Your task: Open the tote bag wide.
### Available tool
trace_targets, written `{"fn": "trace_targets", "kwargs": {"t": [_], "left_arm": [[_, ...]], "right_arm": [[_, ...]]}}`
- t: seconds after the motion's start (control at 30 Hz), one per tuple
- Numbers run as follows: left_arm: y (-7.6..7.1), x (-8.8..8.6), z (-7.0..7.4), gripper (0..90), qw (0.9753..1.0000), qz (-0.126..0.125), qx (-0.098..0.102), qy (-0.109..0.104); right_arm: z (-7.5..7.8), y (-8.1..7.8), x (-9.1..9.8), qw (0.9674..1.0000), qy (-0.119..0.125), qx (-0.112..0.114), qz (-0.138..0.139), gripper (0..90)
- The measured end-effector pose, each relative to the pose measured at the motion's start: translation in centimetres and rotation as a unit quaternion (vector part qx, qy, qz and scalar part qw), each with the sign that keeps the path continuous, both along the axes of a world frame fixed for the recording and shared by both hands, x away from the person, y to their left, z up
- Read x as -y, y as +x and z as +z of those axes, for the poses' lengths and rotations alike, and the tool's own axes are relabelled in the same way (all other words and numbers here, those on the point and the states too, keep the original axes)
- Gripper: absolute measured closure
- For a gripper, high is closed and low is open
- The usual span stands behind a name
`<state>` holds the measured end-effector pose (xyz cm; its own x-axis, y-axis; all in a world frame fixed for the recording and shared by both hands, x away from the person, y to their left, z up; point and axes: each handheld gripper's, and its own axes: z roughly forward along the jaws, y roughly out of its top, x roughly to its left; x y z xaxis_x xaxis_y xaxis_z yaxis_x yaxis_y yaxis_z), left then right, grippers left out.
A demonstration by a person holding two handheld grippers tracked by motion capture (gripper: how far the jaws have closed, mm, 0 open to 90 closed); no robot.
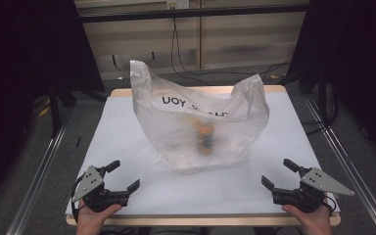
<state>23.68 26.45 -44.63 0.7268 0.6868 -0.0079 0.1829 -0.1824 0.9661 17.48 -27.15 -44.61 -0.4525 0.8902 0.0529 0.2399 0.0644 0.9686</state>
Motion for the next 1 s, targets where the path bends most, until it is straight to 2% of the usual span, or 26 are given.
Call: {"fn": "trace_targets", "kwargs": {"t": [0.1,0.17,0.2,0.27,0.37,0.4,0.43,0.47,0.53,0.57,0.6,0.63,0.67,0.7,0.73,0.77,0.8,0.87,0.93,0.97,1.0], "left_arm": [[0.0,0.2,0.0,10.0,1.0,0.002,-0.004,0.0],[0.1,0.3,-0.1,12.4,0.9999,-0.002,-0.01,-0.003],[0.1,0.4,-0.1,13.4,0.9999,-0.007,-0.013,0.0],[0.0,0.4,0.0,19.9,0.9997,-0.019,-0.008,0.009],[-0.1,0.6,0.0,24.7,0.9995,-0.026,-0.016,0.0],[-0.2,0.7,0.1,31.4,0.9992,-0.034,-0.02,-0.001],[-0.2,0.7,0.1,35.6,0.9992,-0.034,-0.02,-0.001],[-0.3,0.8,0.1,35.6,0.9988,-0.044,-0.023,-0.001],[-0.3,1.0,0.2,41.1,0.9987,-0.047,-0.02,0.005],[-0.3,1.0,0.3,51.6,0.9982,-0.057,-0.015,0.007],[-0.3,1.1,0.4,53.0,0.9982,-0.059,-0.012,0.009],[-0.2,1.0,0.5,53.0,0.9978,-0.064,-0.013,0.01],[-0.1,1.2,0.6,63.9,0.9972,-0.07,-0.026,-0.004],[-0.1,1.2,0.6,68.0,0.9972,-0.07,-0.026,-0.004],[0.1,1.1,0.7,68.0,0.9967,-0.076,-0.026,0.0],[0.3,1.1,0.7,69.9,0.9967,-0.078,-0.025,-0.003],[0.2,1.3,0.8,72.9,0.9963,-0.079,-0.032,-0.012],[0.3,1.3,0.8,77.4,0.996,-0.083,-0.032,-0.008],[0.4,1.6,1.1,83.1,0.9951,-0.09,-0.039,-0.012],[0.5,1.6,1.2,85.1,0.9939,-0.102,-0.041,-0.008],[0.4,1.8,1.3,86.0,0.9942,-0.097,-0.044,-0.008]], "right_arm": [[0.0,0.1,0.1,1.0,0.002,-0.003,0.0,9.6],[0.0,0.1,0.1,1.0,0.004,-0.005,0.005,15.7],[0.1,0.1,0.1,1.0,0.003,-0.005,0.007,17.1],[0.1,0.0,0.1,0.9999,0.004,-0.007,0.014,26.3],[0.2,0.0,0.1,0.9996,0.01,-0.009,0.025,29.7],[0.3,0.0,0.0,0.9995,0.01,-0.007,0.028,38.7],[0.3,0.0,0.0,0.9995,0.01,-0.007,0.028,38.7],[0.4,0.0,0.0,0.9994,0.007,-0.006,0.035,41.9],[0.5,-0.1,-0.1,0.999,0.005,-0.003,0.044,50.9],[0.8,-0.3,-0.3,0.9987,-0.004,0.006,0.05,61.8],[0.9,-0.3,-0.4,0.9985,-0.003,0.009,0.053,66.1],[0.9,-0.3,-0.4,0.9985,-0.003,0.009,0.053,66.1],[1.1,-0.2,-0.5,0.9976,-0.004,0.011,0.068,77.7],[1.1,-0.2,-0.5,0.9976,-0.004,0.011,0.068,77.7],[1.2,-0.1,-0.6,0.9973,-0.001,0.008,0.073,79.8],[1.3,0.1,-0.9,0.9961,0.001,-0.006,0.088,86.4],[1.4,0.2,-1.0,0.995,-0.001,-0.013,0.099,88.9],[1.4,0.5,-1.4,0.9938,-0.001,-0.024,0.109,90.0],[1.5,0.8,-1.7,0.9928,0.0,-0.028,0.117,90.0],[1.6,0.9,-1.8,0.9925,-0.002,-0.03,0.118,90.0],[1.7,1.0,-1.9,0.9919,-0.003,-0.031,0.123,90.0]]}}
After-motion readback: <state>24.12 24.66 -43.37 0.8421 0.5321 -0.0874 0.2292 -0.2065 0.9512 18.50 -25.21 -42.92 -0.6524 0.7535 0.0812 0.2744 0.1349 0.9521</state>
